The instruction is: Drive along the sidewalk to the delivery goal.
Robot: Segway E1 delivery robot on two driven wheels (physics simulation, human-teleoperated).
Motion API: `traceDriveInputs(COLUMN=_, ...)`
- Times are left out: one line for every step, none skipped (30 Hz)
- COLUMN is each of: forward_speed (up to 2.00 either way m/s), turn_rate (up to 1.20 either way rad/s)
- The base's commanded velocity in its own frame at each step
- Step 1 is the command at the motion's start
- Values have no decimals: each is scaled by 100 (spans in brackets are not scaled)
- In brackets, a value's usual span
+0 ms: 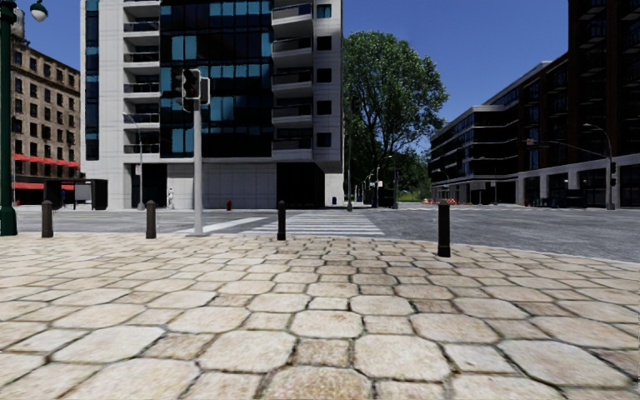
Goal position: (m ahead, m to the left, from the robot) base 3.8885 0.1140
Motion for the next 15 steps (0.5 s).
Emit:
traceDriveInputs(forward_speed=200, turn_rate=0)
traceDriveInputs(forward_speed=200, turn_rate=0)
traceDriveInputs(forward_speed=200, turn_rate=0)
traceDriveInputs(forward_speed=200, turn_rate=0)
traceDriveInputs(forward_speed=200, turn_rate=0)
traceDriveInputs(forward_speed=200, turn_rate=0)
traceDriveInputs(forward_speed=200, turn_rate=0)
traceDriveInputs(forward_speed=200, turn_rate=0)
traceDriveInputs(forward_speed=200, turn_rate=0)
traceDriveInputs(forward_speed=200, turn_rate=0)
traceDriveInputs(forward_speed=200, turn_rate=0)
traceDriveInputs(forward_speed=200, turn_rate=0)
traceDriveInputs(forward_speed=200, turn_rate=0)
traceDriveInputs(forward_speed=200, turn_rate=0)
traceDriveInputs(forward_speed=200, turn_rate=0)
